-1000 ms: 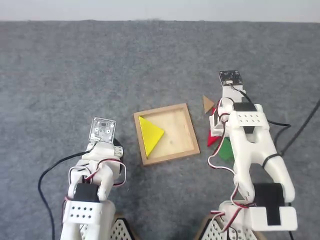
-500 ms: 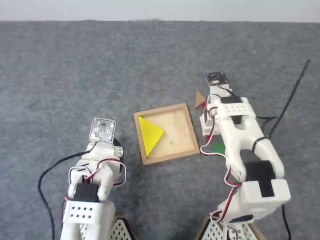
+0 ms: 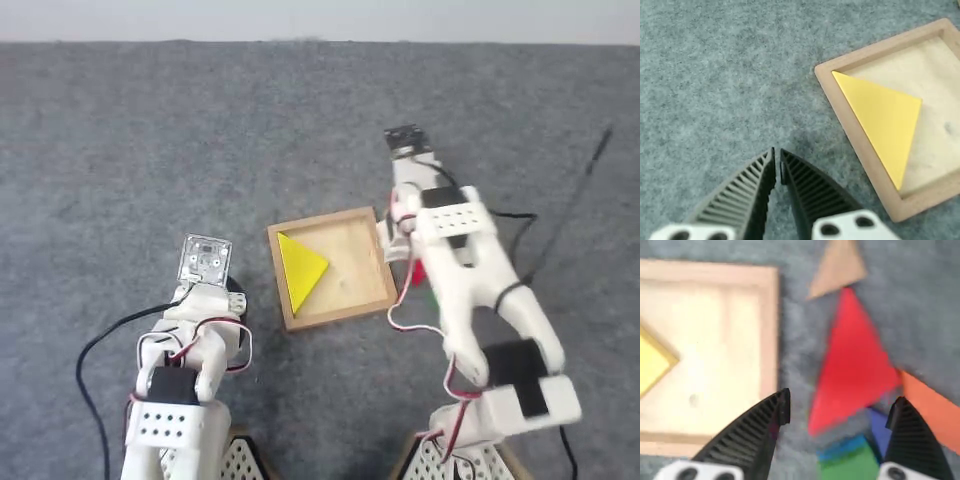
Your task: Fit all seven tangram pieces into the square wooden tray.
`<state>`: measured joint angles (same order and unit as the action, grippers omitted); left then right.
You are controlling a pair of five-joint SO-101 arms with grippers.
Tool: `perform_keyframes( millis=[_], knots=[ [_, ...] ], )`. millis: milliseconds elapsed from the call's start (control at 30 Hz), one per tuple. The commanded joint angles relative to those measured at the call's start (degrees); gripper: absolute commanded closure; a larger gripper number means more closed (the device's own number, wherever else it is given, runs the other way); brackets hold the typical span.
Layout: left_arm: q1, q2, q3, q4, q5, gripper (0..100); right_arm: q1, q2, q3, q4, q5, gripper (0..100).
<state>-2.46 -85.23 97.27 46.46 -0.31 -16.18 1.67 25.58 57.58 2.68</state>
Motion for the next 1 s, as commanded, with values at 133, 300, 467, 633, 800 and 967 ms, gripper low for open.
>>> perform_keyframes(
  millis=[133,300,467,633,800,967],
  knots=[
    [-0.26,-0.79,-0.48,0.26,0.35,98,-0.31,9.19,-6.24,-3.21,0.62,67.4],
    [-0.26,-0.79,-0.48,0.26,0.35,98,3.65,12.70,-8.79,-2.77,0.62,67.4],
    [-0.26,-0.79,-0.48,0.26,0.35,98,4.62,14.90,-12.22,-2.51,0.62,67.4],
    [-0.26,-0.79,-0.48,0.26,0.35,98,4.70,14.20,-14.15,-1.63,0.70,67.4],
    [-0.26,-0.79,-0.48,0.26,0.35,98,5.76,15.16,-16.53,-2.24,2.20,67.4],
    [-0.26,-0.79,-0.48,0.26,0.35,98,5.76,19.91,-20.22,-2.24,2.29,67.4]
  ],
)
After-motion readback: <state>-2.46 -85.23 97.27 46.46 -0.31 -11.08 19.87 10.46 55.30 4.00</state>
